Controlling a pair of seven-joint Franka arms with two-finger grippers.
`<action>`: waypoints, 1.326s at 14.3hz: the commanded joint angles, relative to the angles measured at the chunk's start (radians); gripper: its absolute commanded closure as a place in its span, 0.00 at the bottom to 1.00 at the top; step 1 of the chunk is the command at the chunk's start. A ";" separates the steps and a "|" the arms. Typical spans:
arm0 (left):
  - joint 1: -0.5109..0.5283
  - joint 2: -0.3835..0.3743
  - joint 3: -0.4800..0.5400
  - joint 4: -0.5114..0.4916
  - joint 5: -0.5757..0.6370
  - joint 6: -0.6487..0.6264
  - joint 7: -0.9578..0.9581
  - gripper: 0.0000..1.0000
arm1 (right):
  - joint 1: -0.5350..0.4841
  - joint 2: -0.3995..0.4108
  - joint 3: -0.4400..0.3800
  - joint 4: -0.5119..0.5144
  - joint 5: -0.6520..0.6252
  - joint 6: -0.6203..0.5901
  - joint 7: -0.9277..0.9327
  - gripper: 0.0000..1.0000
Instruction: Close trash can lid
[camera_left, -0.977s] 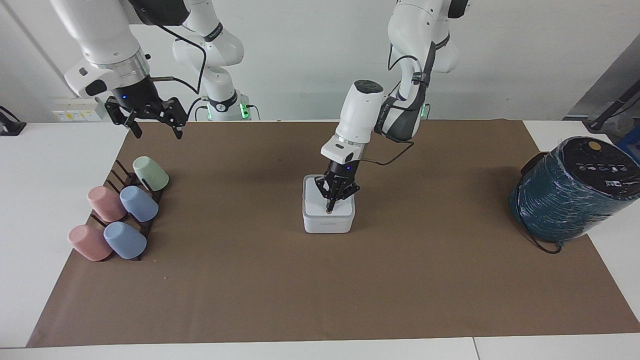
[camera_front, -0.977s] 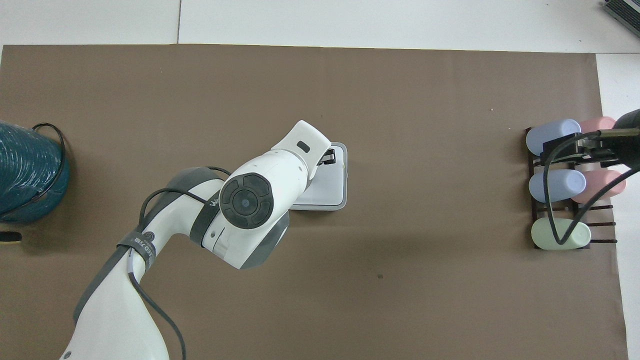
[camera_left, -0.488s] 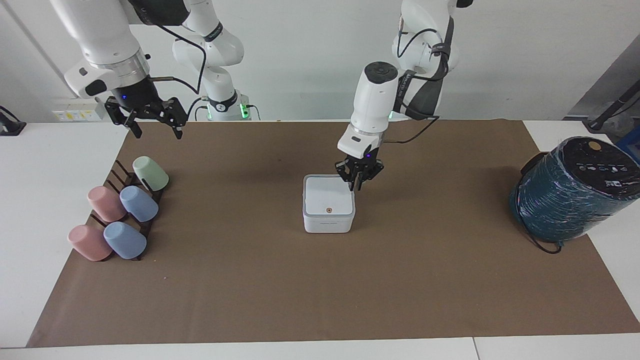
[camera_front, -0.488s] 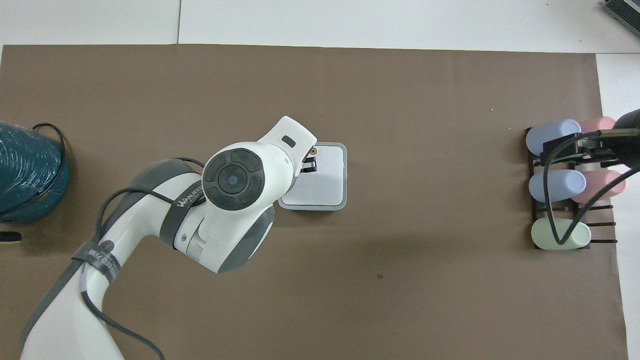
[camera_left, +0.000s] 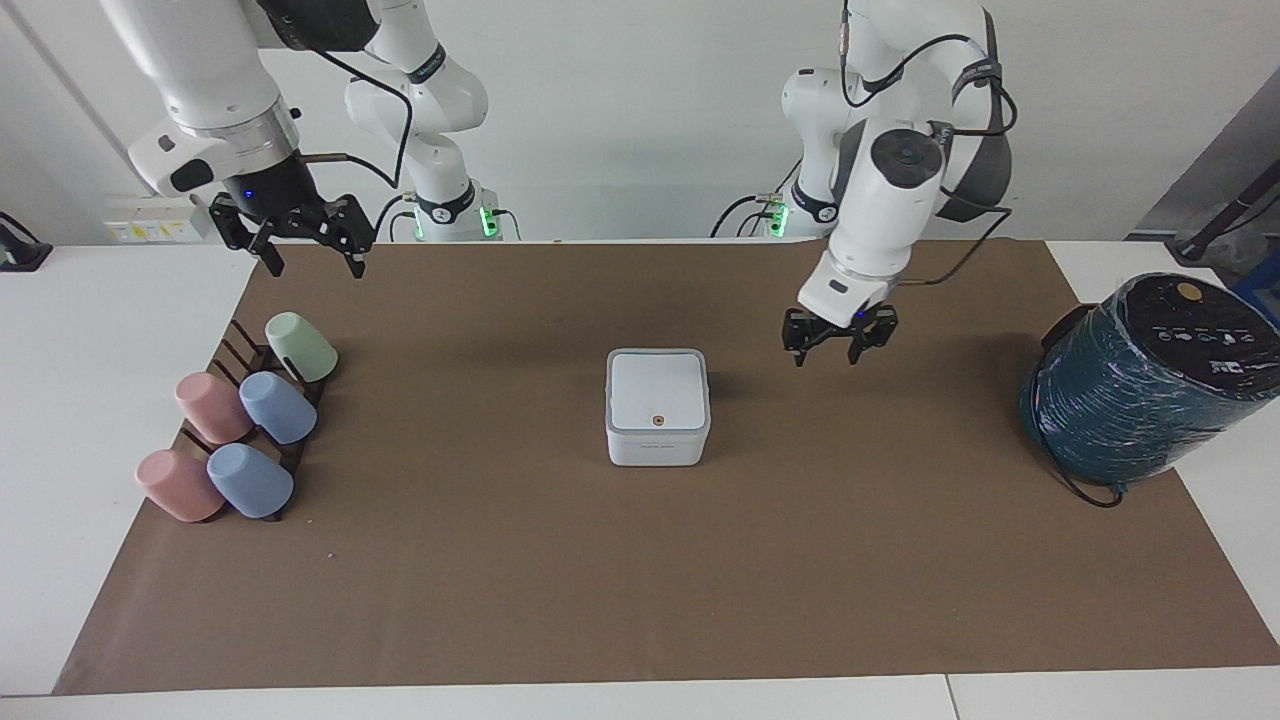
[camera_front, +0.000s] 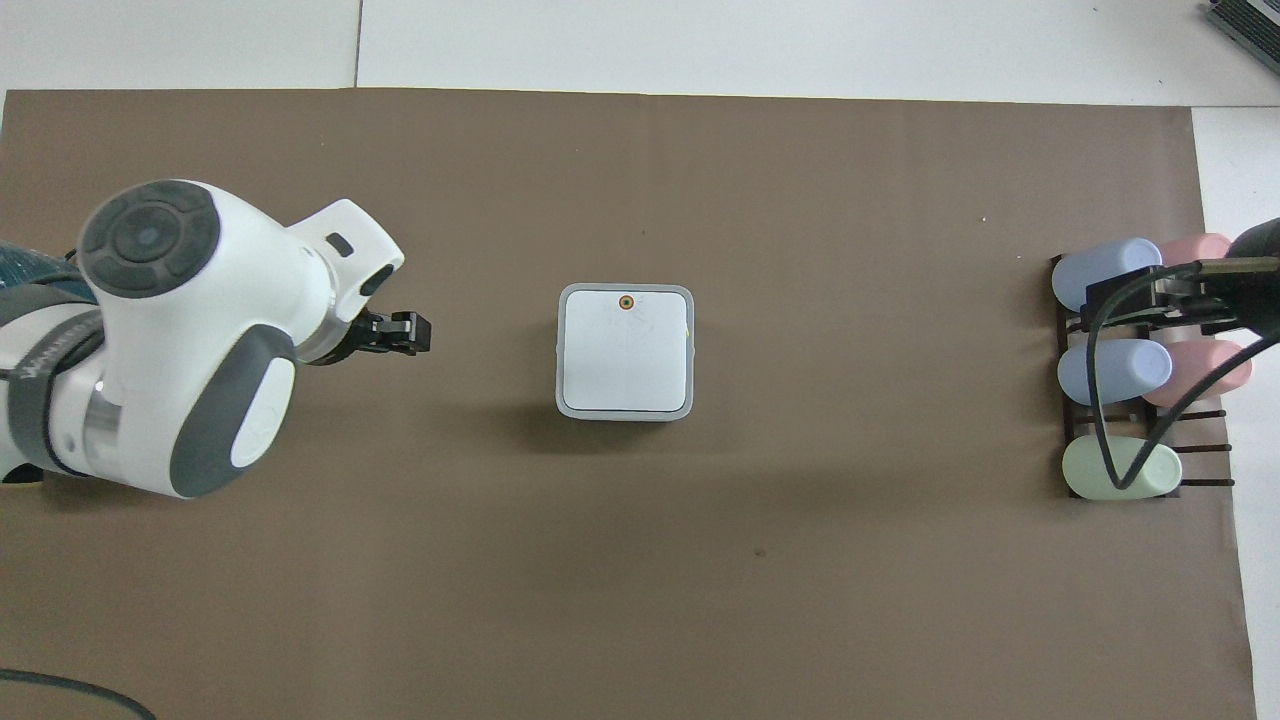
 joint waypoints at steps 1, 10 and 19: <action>0.111 -0.065 -0.011 -0.030 0.007 -0.032 0.132 0.00 | -0.004 -0.017 0.001 -0.016 0.019 -0.008 0.005 0.00; 0.268 -0.128 -0.006 0.174 -0.001 -0.245 0.213 0.00 | -0.004 -0.017 0.001 -0.018 0.019 -0.008 0.005 0.00; 0.296 -0.097 -0.009 0.319 -0.015 -0.442 0.216 0.00 | -0.004 -0.017 0.001 -0.018 0.019 -0.008 0.005 0.00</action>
